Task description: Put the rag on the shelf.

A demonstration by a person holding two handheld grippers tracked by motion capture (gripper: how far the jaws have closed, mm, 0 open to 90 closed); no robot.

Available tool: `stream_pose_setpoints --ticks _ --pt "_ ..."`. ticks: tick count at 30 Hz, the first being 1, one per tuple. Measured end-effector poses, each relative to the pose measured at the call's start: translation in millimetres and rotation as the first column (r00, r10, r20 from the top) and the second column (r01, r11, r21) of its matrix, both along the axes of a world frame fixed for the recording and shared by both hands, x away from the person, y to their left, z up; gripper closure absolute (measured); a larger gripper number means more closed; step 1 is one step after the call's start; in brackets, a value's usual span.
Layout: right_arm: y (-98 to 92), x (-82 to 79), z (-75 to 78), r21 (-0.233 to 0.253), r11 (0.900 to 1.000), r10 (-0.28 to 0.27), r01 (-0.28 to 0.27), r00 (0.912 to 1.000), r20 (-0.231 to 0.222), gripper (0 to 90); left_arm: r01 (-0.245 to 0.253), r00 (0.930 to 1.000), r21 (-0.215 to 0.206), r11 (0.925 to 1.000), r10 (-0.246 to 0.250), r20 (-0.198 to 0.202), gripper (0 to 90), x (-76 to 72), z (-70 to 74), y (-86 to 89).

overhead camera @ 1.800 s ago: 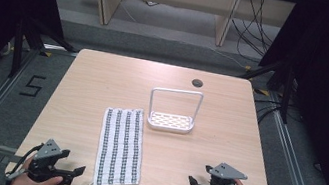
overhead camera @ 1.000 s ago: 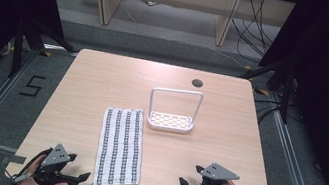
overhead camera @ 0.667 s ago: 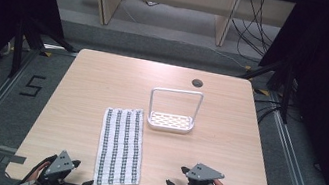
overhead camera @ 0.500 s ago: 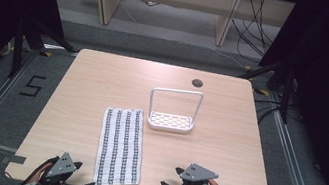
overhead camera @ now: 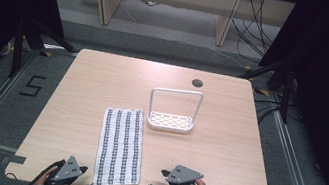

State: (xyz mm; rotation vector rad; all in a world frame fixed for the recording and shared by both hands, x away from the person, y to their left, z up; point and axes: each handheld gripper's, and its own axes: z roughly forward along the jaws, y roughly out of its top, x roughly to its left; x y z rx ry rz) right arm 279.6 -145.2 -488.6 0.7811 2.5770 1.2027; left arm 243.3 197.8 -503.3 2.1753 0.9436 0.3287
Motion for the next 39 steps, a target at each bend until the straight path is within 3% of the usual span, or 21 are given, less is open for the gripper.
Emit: stream_pose_setpoints --ticks 3,4,5,9,10,11,17,26,32,33,39 --pt "9.2 0.5 -0.7 -0.007 1.000 0.019 -0.019 0.9998 -0.009 40.4 0.005 0.9998 -0.011 0.9999 -0.006 -0.020 35.8 -0.7 -0.9 -2.5" --pt "11.9 1.1 -1.3 -0.010 0.999 0.031 -0.031 0.9995 -0.002 41.3 0.022 0.9995 0.023 0.9995 -0.022 -0.021 36.8 -0.5 0.7 -0.9" --pt "15.1 1.5 -1.3 -0.011 0.999 0.041 -0.041 0.9992 -0.005 42.1 0.006 0.9998 0.004 1.0000 -0.006 -0.021 38.3 -1.1 -0.3 -2.8" --pt "24.7 4.0 -2.3 -0.022 0.998 0.058 -0.058 0.9983 -0.003 43.7 0.019 0.9994 0.010 0.9998 -0.019 -0.030 44.4 -1.7 -1.1 -5.5" --pt "24.7 4.0 -2.3 -0.022 0.998 0.058 -0.058 0.9983 -0.003 43.7 0.040 0.9990 0.054 0.9977 -0.039 -0.024 44.4 -0.9 0.4 -4.7" --pt "29.3 5.5 -3.2 -0.024 0.998 0.064 -0.064 0.9979 -0.008 45.3 0.048 0.9987 0.067 0.9966 -0.047 -0.019 45.8 -1.1 0.0 -6.0" --pt "39.9 9.3 -7.7 -0.052 0.996 0.073 -0.074 0.9970 -0.026 47.4 0.026 0.9992 0.050 0.9984 -0.025 -0.033 48.8 0.5 -1.7 -8.2" --pt "50.3 12.0 -10.0 -0.068 0.993 0.096 -0.098 0.9950 -0.026 51.2 0.025 0.9993 0.065 0.9976 -0.023 -0.030 50.0 3.1 -1.2 -9.3" --pt "54.1 13.7 -11.4 -0.070 0.992 0.102 -0.104 0.9944 -0.027 52.7 0.046 0.9985 0.082 0.9956 -0.043 -0.032 52.6 5.4 -3.5 -14.0" --pt "56.1 13.4 -13.7 -0.052 0.994 0.094 -0.096 0.9951 -0.028 53.4 0.050 0.9984 0.084 0.9952 -0.048 -0.029 53.3 5.9 -4.1 -15.0" --pt "61.6 17.4 -17.5 -0.074 0.992 0.098 -0.100 0.9949 -0.022 56.6 0.061 0.9980 0.101 0.9930 -0.059 -0.022 58.6 6.3 -5.1 -17.2"
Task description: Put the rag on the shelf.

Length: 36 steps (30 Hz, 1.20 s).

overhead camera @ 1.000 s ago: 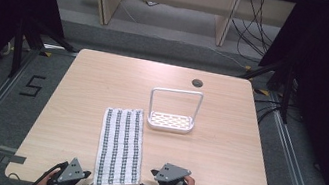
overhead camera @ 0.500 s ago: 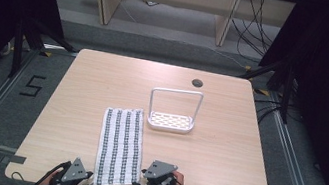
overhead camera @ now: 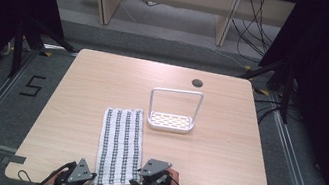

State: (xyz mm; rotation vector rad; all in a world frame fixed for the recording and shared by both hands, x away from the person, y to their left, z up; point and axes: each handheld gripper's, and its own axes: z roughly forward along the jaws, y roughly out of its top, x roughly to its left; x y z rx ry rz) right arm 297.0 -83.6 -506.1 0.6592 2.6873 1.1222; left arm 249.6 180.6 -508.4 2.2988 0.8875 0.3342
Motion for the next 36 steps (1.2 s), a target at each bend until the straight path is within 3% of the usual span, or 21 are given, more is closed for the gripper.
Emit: stream_pose_setpoints --ticks 4,5,6,7,8,10,11,12,16,17,18,20,29,30,31,32,35,36 --pt "1.6 1.4 -1.1 -0.030 1.000 0.001 -0.001 0.9999 -0.015 58.8 0.003 1.0000 0.004 1.0000 -0.003 0.008 61.4 0.5 0.1 -0.4" --pt "3.0 3.7 -5.6 -0.024 1.000 0.009 -0.009 0.9997 0.022 60.4 0.007 0.9999 0.004 1.0000 -0.007 0.010 62.8 0.9 0.1 -0.6" --pt "2.0 3.8 -4.2 -0.039 0.999 0.012 -0.013 0.9999 -0.007 62.7 0.008 0.9999 0.000 1.0000 -0.008 0.013 65.4 0.8 -0.1 -1.5" --pt "2.0 3.8 -4.2 -0.039 0.999 0.012 -0.013 0.9999 -0.007 62.7 0.008 0.9999 0.000 1.0000 -0.008 0.013 66.7 0.8 -0.1 -1.5" --pt "2.9 4.8 -5.9 -0.038 0.999 0.004 -0.003 0.9998 0.019 66.1 0.019 0.9997 0.017 0.9997 -0.019 0.013 69.0 1.4 0.5 -2.0" --pt "2.8 4.9 -5.9 -0.039 0.999 0.004 -0.003 0.9998 0.019 68.0 0.020 0.9996 0.010 0.9998 -0.020 0.020 73.2 1.0 0.0 -3.0" --pt "2.5 5.8 -6.6 -0.039 0.999 -0.005 0.006 0.9996 0.027 73.7 0.013 0.9998 0.001 0.9999 -0.013 0.014 76.3 0.3 -0.5 -4.0" --pt "2.0 5.3 -5.2 -0.043 0.999 -0.016 0.016 0.9999 0.004 76.4 0.035 0.9990 0.017 0.9993 -0.035 0.028 78.6 0.8 0.3 -4.7" --pt "3.5 4.4 -5.8 -0.032 0.999 -0.024 0.024 0.9997 -0.001 84.5 0.053 0.9975 0.043 0.9977 -0.055 0.045 85.7 0.2 1.1 -7.0" --pt "3.4 3.7 -4.3 -0.035 0.999 -0.009 0.008 0.9997 -0.022 85.4 0.054 0.9975 0.042 0.9977 -0.056 0.043 86.3 0.3 1.1 -7.4" --pt "4.6 4.0 -5.9 -0.009 1.000 -0.005 0.005 0.9998 -0.021 85.9 0.052 0.9975 0.040 0.9978 -0.054 0.045 86.7 0.5 1.3 -7.3" --pt "3.6 4.9 -3.5 -0.025 1.000 0.005 -0.006 0.9996 -0.029 86.4 0.048 0.9981 0.032 0.9984 -0.049 0.037 87.2 0.2 1.7 -6.7" --pt "0.8 7.2 9.5 0.021 1.000 -0.004 0.004 0.9999 -0.009 86.8 0.043 0.9962 -0.008 0.9990 -0.042 0.076 87.6 0.9 13.1 -3.5" --pt "0.1 7.5 12.3 0.016 1.000 0.002 -0.002 0.9999 -0.013 86.8 0.067 0.9952 0.027 0.9974 -0.069 0.070 87.6 1.8 16.9 -0.8" --pt "0.5 8.1 15.2 0.035 0.999 0.006 -0.005 1.0000 -0.008 86.8 0.063 0.9950 0.014 0.9979 -0.064 0.076 87.7 1.9 18.6 -0.5" --pt "-0.1 7.9 18.0 0.028 1.000 0.001 -0.001 1.0000 -0.005 86.8 0.038 0.9959 -0.028 0.9989 -0.035 0.083 87.7 1.3 21.4 -0.4" --pt "-1.7 8.0 23.7 0.041 0.999 0.005 -0.005 1.0000 -0.001 86.8 0.034 0.9972 -0.063 0.9974 -0.029 0.069 87.7 1.2 27.6 1.4" --pt "-4.3 8.7 30.5 0.058 0.998 0.008 -0.009 0.9999 0.014 86.9 0.023 0.9976 -0.115 0.9931 -0.015 0.068 87.7 0.5 33.3 1.1"
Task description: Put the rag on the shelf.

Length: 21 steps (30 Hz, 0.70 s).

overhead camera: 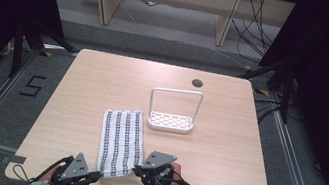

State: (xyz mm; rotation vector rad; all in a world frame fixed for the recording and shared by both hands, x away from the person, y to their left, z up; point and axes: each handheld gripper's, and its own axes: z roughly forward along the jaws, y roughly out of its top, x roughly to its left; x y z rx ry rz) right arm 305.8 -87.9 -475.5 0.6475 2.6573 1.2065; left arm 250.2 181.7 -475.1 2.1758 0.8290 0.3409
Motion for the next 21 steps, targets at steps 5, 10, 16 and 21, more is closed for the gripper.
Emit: stream_pose_setpoints --ticks 5,10,16,21 --pt "-1.2 2.0 11.9 0.023 1.000 -0.018 0.018 0.9998 0.005 87.1 0.025 0.9994 -0.004 0.9997 -0.025 0.025 87.7 3.9 16.1 -0.4" --pt "-3.8 7.9 34.4 0.052 0.998 -0.020 0.019 0.9998 0.009 87.2 0.047 0.9988 -0.029 0.9985 -0.047 0.013 87.8 11.5 40.9 -1.9" --pt "-7.2 15.0 69.6 0.091 0.996 -0.024 0.021 0.9990 0.037 87.2 0.081 0.9963 -0.012 0.9967 -0.080 0.032 87.9 23.1 78.2 -2.9" --pt "-9.3 27.0 108.8 0.140 0.990 -0.024 0.012 0.9958 0.088 87.3 0.094 0.9935 -0.025 0.9952 -0.092 0.067 88.0 32.8 117.9 -1.0"
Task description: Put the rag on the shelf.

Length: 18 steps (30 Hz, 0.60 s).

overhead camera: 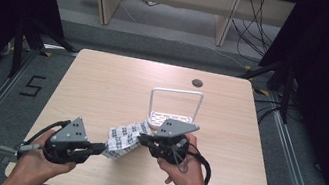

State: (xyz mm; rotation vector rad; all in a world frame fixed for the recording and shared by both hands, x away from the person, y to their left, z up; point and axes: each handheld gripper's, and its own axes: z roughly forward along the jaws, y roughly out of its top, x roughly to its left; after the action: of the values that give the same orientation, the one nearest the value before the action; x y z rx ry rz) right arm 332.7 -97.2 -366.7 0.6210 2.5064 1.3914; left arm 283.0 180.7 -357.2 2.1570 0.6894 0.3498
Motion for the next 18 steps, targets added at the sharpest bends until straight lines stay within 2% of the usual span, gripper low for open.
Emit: stream_pose_setpoints --ticks 1,3,4,5,6,7,8,9,10,11,16,18 --pt "0.0 0.0 0.0 0.000 1.000 0.000 0.000 1.0000 0.000 87.3 0.000 1.0000 0.000 1.0000 0.000 0.000 87.9 0.0 0.0 0.0" --pt "-1.0 1.1 13.1 0.010 1.000 -0.011 0.011 0.9999 -0.006 87.3 -0.001 0.9999 -0.019 0.9998 0.001 0.013 88.0 2.9 15.5 -0.2" --pt "-2.5 2.5 25.9 0.025 1.000 -0.006 0.005 0.9997 0.023 87.4 0.006 0.9999 -0.022 0.9997 -0.006 0.014 88.0 4.3 22.5 -0.1" --pt "-4.2 3.0 32.7 0.027 1.000 -0.003 0.002 0.9992 0.039 87.3 0.003 0.9998 -0.051 0.9987 -0.002 0.019 88.0 5.7 32.8 -1.5" --pt "-5.3 3.0 37.1 0.033 0.999 -0.005 0.004 0.9988 0.049 87.4 0.018 0.9997 -0.047 0.9987 -0.017 0.019 88.0 7.6 40.4 -1.3" --pt "-8.1 2.6 44.4 0.038 0.999 -0.009 0.007 0.9986 0.053 87.3 0.017 0.9996 -0.061 0.9980 -0.015 0.023 88.0 8.3 44.0 -2.2" --pt "-8.1 2.6 44.4 0.038 0.999 -0.009 0.007 0.9986 0.053 87.3 0.017 0.9996 -0.061 0.9980 -0.015 0.023 87.9 8.3 44.0 -2.2" --pt "-13.5 2.6 54.1 0.050 0.999 -0.022 0.018 0.9969 0.075 87.4 0.022 0.9996 -0.075 0.9970 -0.020 0.022 87.9 10.1 50.0 -3.3" --pt "-13.5 2.6 54.1 0.050 0.999 -0.022 0.018 0.9969 0.075 87.4 0.026 0.9995 -0.081 0.9964 -0.024 0.019 87.9 11.9 54.4 -4.2" --pt "-20.1 2.6 62.3 0.051 0.998 -0.024 0.020 0.9968 0.077 87.4 0.023 0.9995 -0.101 0.9946 -0.021 0.022 87.9 15.1 60.1 -7.2" --pt "-33.1 0.4 73.1 0.069 0.996 -0.055 0.050 0.9967 0.060 87.4 0.055 0.9984 -0.115 0.9918 -0.054 0.018 88.0 22.6 73.6 -17.9" --pt "-42.5 0.8 79.0 0.077 0.995 -0.071 0.065 0.9944 0.078 87.3 0.070 0.9973 -0.108 0.9916 -0.067 0.029 88.0 26.7 83.6 -28.3"
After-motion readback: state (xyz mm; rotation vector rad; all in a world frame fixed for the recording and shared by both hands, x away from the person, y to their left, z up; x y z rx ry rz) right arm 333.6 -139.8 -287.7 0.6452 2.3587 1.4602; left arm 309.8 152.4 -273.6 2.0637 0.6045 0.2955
